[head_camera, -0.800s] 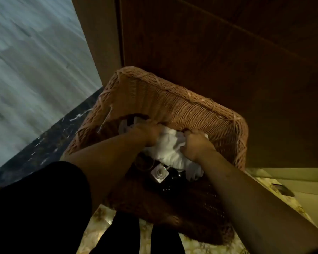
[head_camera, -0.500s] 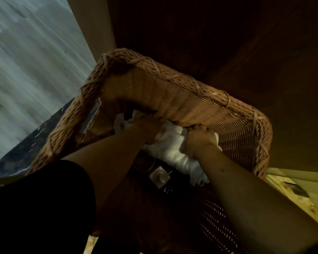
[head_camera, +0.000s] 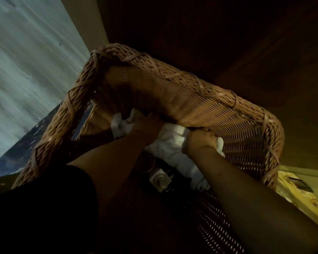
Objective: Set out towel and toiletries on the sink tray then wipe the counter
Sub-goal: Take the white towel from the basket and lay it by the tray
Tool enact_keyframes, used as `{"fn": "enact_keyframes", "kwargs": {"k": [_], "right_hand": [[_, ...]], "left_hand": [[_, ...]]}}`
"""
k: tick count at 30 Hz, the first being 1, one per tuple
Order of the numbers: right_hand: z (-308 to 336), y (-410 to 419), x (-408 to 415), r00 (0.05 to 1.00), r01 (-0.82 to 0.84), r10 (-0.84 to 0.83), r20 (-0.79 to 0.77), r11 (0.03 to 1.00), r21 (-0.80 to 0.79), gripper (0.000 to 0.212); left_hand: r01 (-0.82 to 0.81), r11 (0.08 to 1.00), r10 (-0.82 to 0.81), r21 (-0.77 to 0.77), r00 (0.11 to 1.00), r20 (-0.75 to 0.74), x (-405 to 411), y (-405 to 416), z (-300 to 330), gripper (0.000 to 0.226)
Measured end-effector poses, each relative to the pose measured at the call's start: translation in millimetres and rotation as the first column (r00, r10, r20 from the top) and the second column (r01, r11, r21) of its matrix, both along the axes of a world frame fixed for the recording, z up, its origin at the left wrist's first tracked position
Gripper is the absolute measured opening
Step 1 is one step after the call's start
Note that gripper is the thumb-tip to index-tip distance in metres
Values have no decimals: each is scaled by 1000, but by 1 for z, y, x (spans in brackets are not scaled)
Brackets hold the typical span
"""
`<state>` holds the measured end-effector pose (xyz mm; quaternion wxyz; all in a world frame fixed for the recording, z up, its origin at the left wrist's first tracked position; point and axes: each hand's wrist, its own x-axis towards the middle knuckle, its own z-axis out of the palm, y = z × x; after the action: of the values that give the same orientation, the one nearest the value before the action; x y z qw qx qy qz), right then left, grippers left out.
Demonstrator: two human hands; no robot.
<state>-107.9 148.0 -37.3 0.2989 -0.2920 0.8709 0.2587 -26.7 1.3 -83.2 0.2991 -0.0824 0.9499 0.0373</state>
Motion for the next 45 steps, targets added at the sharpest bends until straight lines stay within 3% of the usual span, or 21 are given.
{"fn": "enact_keyframes", "kwargs": {"k": [3, 12, 17, 24, 28, 34, 39, 42, 45], "right_hand": [[7, 2, 2, 991, 128, -124, 54, 989, -76, 44], [66, 1, 15, 995, 20, -10, 99, 995, -95, 42], [121, -7, 22, 999, -31, 35, 37, 992, -125, 45], [212, -15, 22, 977, -190, 176, -124, 975, -117, 52], [263, -14, 29, 950, -280, 247, -190, 945, -171, 49], [335, -2, 38, 885, -440, 341, -315, 834, -333, 38], [390, 17, 37, 808, -586, 433, -400, 669, -457, 25], [417, 33, 36, 750, -662, 488, -447, 553, -507, 20], [437, 51, 36, 686, -724, 520, -509, 414, -552, 15]], "left_hand": [[34, 998, -36, -43, 998, -50, 3, -3, 4, 44], [-67, 998, 68, 11, 992, -111, 13, -14, 32, 30], [-81, 995, 89, 60, 986, -144, 22, -23, 59, 41], [-222, 948, 274, 228, 933, -234, 36, -30, 120, 51], [-203, 937, 292, 286, 902, -318, 45, -37, 154, 49], [-189, 934, 333, 304, 767, -548, 70, -36, 207, 62], [-274, 903, 426, 330, 659, -620, 98, -20, 258, 81], [-294, 842, 536, 453, 553, -637, 114, 1, 293, 67], [-395, 849, 515, 350, 471, -716, 137, 23, 327, 48]]}}
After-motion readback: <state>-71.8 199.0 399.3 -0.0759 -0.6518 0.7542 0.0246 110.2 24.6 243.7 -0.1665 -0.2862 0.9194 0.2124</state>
